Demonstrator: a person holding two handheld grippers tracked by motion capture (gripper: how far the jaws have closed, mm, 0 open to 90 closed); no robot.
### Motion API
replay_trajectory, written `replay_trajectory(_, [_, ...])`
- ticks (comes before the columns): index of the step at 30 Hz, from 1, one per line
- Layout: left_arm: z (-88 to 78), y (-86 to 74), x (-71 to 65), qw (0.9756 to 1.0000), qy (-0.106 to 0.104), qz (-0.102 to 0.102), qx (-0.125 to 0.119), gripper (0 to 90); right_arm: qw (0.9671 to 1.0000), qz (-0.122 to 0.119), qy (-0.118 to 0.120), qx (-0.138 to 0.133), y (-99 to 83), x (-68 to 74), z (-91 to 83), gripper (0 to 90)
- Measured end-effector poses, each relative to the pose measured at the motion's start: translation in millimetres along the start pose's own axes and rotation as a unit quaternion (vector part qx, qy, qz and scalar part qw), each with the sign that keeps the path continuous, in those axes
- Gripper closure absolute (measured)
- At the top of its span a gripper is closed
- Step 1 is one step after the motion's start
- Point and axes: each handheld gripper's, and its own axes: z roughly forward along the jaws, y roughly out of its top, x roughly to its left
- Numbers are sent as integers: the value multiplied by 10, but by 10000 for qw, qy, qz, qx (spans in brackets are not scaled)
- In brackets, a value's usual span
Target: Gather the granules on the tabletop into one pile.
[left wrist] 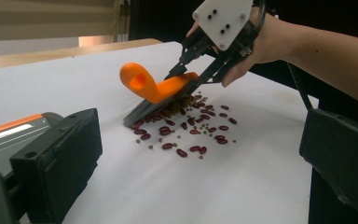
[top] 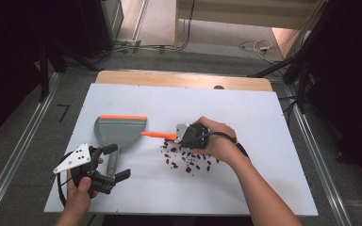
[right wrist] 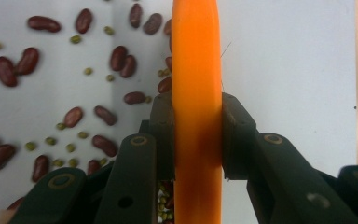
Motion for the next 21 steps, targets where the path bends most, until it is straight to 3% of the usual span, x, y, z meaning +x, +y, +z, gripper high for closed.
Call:
replay_trajectory(14, [11, -14, 10, 10000, 10, -6, 34, 1, 9999, -129, 65, 7, -34, 154, -103, 689])
replay_trajectory(20, [11, -16, 17, 10000, 32, -6, 47, 1, 9998, 142, -54, -145, -26, 81, -165, 689])
replay_trajectory(21, [11, -16, 18, 10000, 34, -1, 56, 1, 9997, 103, -97, -199, -15, 53, -159, 689])
